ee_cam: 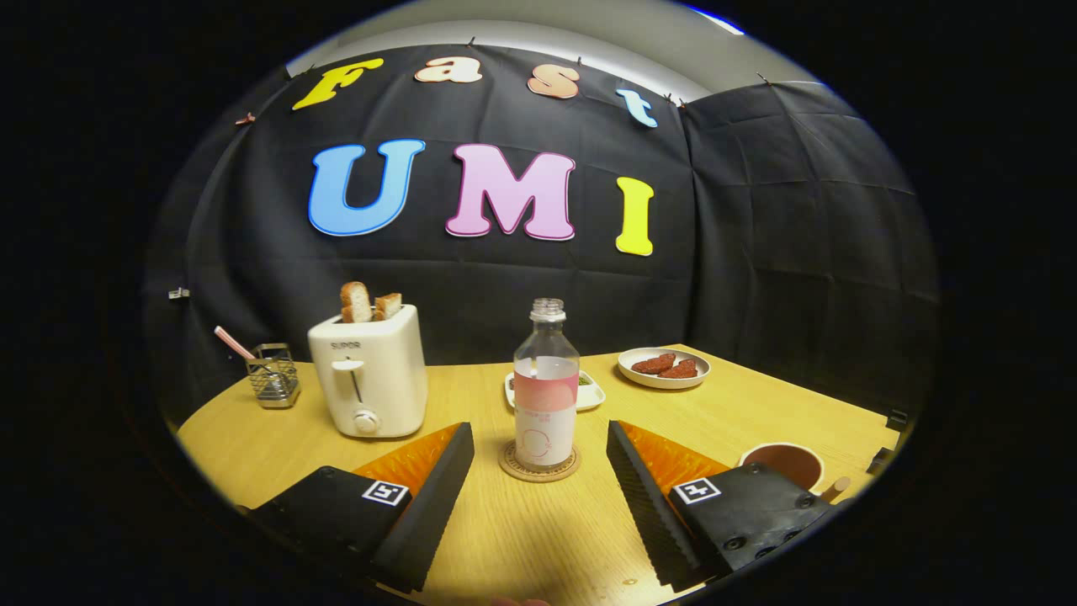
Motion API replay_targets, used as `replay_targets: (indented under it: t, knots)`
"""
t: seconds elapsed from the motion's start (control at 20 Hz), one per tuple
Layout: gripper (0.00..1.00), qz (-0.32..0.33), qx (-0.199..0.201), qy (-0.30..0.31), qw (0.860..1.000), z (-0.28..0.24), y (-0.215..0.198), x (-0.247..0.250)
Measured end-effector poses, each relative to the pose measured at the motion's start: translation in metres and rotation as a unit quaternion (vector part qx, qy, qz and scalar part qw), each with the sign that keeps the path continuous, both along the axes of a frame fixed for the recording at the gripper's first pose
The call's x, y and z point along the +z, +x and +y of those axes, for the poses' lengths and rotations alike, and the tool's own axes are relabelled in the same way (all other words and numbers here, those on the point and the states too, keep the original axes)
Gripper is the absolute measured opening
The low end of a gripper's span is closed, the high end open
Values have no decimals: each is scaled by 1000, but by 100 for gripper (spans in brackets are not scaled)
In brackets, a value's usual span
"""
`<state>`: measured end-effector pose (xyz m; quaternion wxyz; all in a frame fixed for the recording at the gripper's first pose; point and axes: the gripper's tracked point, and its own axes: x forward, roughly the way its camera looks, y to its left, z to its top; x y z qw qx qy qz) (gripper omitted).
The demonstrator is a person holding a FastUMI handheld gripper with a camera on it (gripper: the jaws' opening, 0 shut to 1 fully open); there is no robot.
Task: Take the bottle from table, then pour the juice into the cup, finally place the bottle on the coaster
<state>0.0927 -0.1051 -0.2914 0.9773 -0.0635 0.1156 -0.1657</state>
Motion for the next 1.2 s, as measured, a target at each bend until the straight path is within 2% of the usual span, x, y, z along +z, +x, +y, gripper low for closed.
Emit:
replay_targets:
  t: [0.2, 0.6, 1.05, 1.2]
  knots:
    - [98, -17, 25, 18, 999, 25, -18, 39]
    - [97, -67, 84, 13, 994, 69, -42, 150]
    - [98, -76, 143, 54, 985, 112, -67, 231]
    - [98, -93, 149, 65, 982, 114, -73, 251]
